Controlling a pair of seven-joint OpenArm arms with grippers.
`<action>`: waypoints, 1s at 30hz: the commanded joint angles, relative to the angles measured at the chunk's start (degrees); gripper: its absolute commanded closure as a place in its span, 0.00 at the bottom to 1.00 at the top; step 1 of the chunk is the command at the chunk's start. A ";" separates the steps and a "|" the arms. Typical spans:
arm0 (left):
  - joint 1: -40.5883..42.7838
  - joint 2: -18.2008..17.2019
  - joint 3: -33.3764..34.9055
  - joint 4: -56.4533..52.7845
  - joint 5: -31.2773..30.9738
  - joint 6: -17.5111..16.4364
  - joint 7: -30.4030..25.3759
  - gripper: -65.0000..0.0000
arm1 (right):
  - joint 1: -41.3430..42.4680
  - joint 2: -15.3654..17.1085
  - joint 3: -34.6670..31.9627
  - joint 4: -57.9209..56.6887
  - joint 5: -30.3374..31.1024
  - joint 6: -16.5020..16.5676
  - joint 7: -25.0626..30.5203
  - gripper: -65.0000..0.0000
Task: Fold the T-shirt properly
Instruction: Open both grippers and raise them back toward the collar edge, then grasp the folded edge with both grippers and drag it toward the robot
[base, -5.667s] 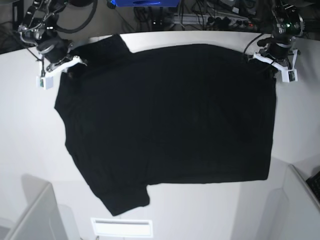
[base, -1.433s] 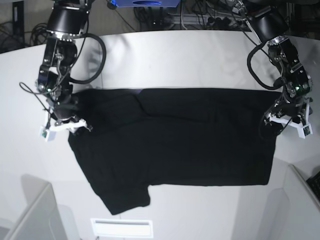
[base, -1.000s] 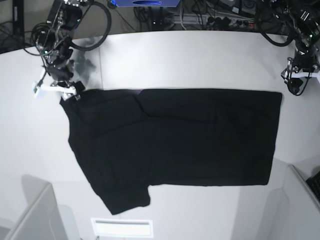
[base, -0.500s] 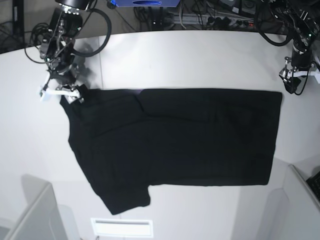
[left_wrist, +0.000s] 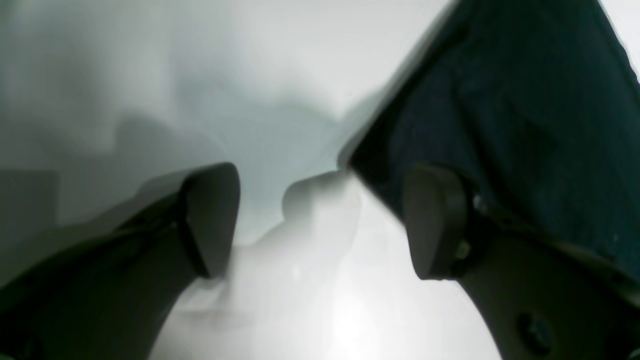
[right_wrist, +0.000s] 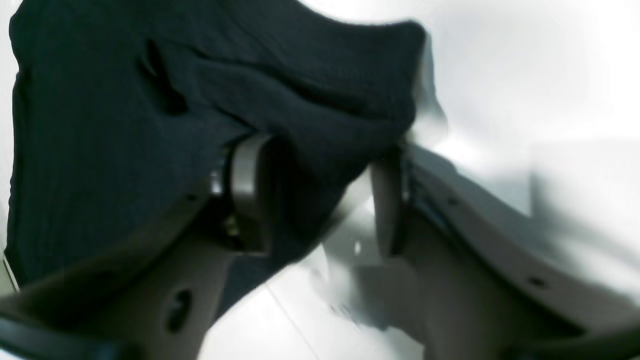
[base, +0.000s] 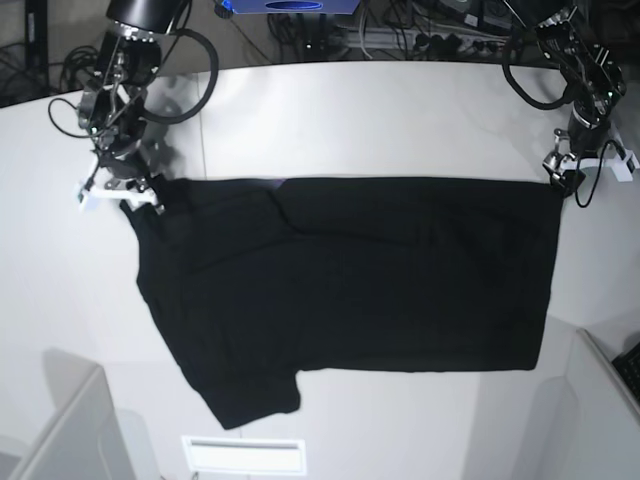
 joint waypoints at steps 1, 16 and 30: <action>-0.63 -0.67 -0.05 -0.25 -0.35 -0.17 0.18 0.25 | 0.13 0.18 -0.01 0.40 -0.16 -0.28 -0.95 0.61; -6.96 -2.43 5.66 -9.48 -0.35 -0.08 0.18 0.32 | 0.04 1.14 -0.10 0.32 -0.16 -0.28 -0.95 0.62; -6.26 -5.68 6.01 -7.63 -0.70 -0.08 1.41 1.00 | 1.54 0.97 3.33 -2.50 0.02 7.63 -1.30 1.00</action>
